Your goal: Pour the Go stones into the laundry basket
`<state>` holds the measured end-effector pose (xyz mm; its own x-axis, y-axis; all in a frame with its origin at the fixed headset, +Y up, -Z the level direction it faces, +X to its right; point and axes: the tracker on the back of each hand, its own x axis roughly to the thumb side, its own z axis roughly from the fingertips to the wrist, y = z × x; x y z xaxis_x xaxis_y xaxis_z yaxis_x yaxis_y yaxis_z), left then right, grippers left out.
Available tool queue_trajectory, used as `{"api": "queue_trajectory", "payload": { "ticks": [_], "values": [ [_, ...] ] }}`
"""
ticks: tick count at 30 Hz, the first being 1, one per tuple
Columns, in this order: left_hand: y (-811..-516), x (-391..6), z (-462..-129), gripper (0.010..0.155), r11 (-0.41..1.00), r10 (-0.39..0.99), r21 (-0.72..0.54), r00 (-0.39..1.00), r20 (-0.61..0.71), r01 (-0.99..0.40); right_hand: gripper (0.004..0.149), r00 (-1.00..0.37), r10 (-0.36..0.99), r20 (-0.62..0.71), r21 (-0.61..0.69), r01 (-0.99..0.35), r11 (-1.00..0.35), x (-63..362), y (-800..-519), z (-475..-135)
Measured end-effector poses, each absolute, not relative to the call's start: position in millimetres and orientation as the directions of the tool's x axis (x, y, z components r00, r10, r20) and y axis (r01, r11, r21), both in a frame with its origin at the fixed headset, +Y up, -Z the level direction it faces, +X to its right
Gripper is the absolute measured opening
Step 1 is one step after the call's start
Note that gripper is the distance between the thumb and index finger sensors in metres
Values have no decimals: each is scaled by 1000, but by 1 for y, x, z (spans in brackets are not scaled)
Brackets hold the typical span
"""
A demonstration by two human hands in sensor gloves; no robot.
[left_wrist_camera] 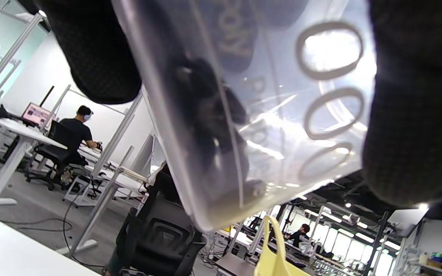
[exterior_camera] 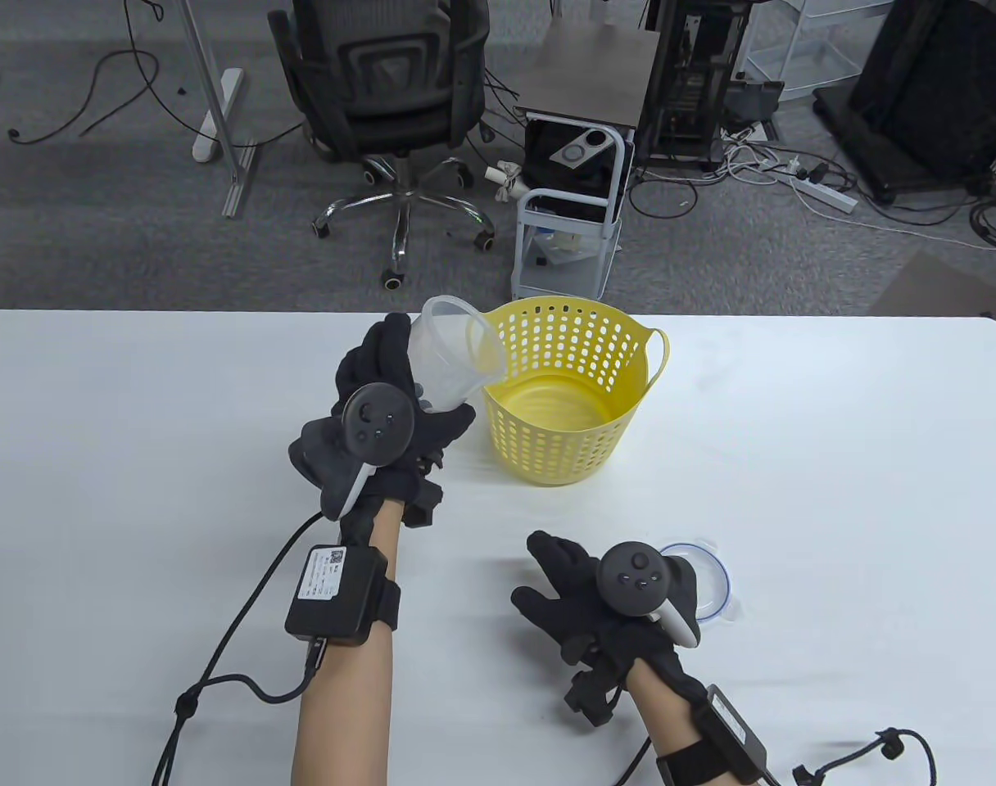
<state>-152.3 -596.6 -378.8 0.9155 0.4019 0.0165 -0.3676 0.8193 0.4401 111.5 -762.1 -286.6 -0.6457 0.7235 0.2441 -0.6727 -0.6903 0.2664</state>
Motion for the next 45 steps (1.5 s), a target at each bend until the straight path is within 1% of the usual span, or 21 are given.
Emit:
{"api": "queue_trajectory", "payload": {
  "ticks": [5,11,14,23,32,45],
  "values": [
    [-582,-140,-393,127,853,306,444,952,-1,-273,81,-647,713,269,260,-665,-701,108,-757,-284],
    [-565,-126,-402,127,889,103,450,994,-29,-79,81,-667,689,285,262,-637,-725,108,-756,-283],
    [-562,-123,-406,127,895,29,446,999,-42,-7,81,-663,694,281,266,-641,-720,109,-756,-283],
    [-555,-127,-412,126,891,-25,450,996,-81,59,81,-670,688,279,277,-629,-726,108,-756,-284],
    [-547,-124,-414,126,879,-100,460,992,-79,126,82,-683,682,263,294,-616,-730,107,-756,-284],
    [-551,-113,-414,125,877,-197,432,977,-76,210,82,-685,679,264,301,-611,-732,107,-756,-285]
  ]
}}
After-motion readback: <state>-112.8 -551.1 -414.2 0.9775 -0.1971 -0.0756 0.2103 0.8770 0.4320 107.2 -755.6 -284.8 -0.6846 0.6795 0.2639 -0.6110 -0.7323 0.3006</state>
